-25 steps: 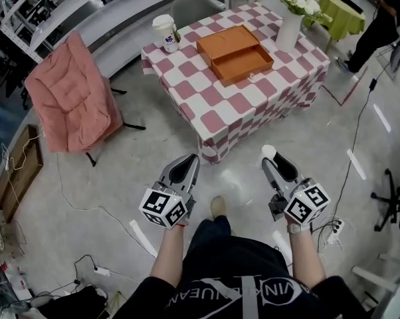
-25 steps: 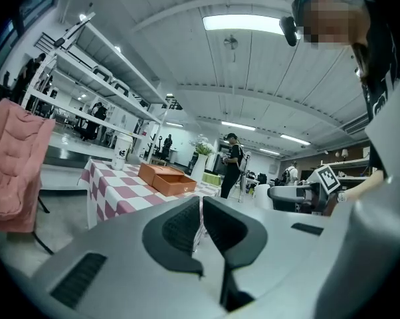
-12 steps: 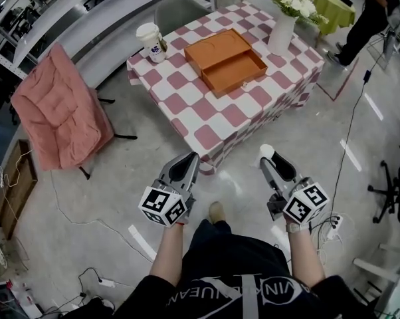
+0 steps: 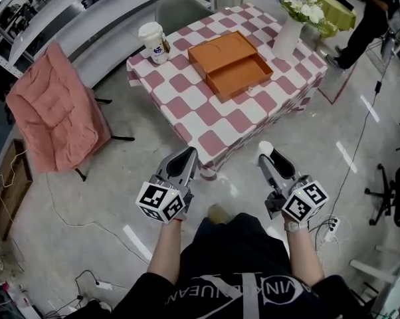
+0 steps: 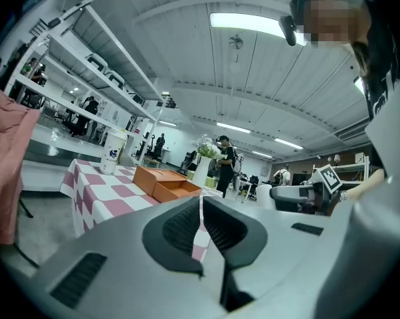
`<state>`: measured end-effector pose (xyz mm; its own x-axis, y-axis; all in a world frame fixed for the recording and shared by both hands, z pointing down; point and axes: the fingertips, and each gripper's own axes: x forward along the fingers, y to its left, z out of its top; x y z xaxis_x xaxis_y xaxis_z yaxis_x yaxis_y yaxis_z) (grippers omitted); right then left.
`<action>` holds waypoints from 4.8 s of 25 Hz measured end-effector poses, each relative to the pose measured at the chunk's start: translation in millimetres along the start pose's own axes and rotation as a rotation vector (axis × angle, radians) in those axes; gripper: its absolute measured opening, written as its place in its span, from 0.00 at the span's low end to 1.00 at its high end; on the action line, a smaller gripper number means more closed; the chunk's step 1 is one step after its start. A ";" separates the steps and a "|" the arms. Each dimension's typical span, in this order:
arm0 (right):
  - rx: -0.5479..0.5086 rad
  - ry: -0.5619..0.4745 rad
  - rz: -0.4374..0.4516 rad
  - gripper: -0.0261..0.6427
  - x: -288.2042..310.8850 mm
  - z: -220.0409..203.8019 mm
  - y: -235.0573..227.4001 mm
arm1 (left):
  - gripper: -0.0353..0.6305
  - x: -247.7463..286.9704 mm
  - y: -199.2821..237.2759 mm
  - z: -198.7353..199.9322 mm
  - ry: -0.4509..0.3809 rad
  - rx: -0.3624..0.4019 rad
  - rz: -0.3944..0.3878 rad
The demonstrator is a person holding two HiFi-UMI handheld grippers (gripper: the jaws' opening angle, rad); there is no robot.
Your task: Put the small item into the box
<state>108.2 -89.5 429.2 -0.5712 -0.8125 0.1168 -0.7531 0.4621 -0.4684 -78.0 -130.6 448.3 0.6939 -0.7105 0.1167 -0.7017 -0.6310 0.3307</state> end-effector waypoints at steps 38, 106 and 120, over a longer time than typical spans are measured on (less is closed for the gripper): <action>0.035 0.050 0.082 0.28 145.5 43.0 -70.9 | 0.08 104.8 82.1 26.2 0.029 -0.014 -0.004; -0.484 0.883 -0.104 0.28 290.9 -20.9 -135.4 | 0.08 228.0 146.2 14.8 0.221 0.096 -0.247; -0.601 1.022 -0.112 0.28 295.4 -29.7 -138.0 | 0.08 222.3 148.7 12.5 0.207 0.071 -0.267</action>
<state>33.7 -382.7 554.3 -0.2831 -0.3248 0.9024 -0.6922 0.7205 0.0422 -30.1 -386.3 511.8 0.8677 -0.4436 0.2245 -0.4951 -0.8117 0.3097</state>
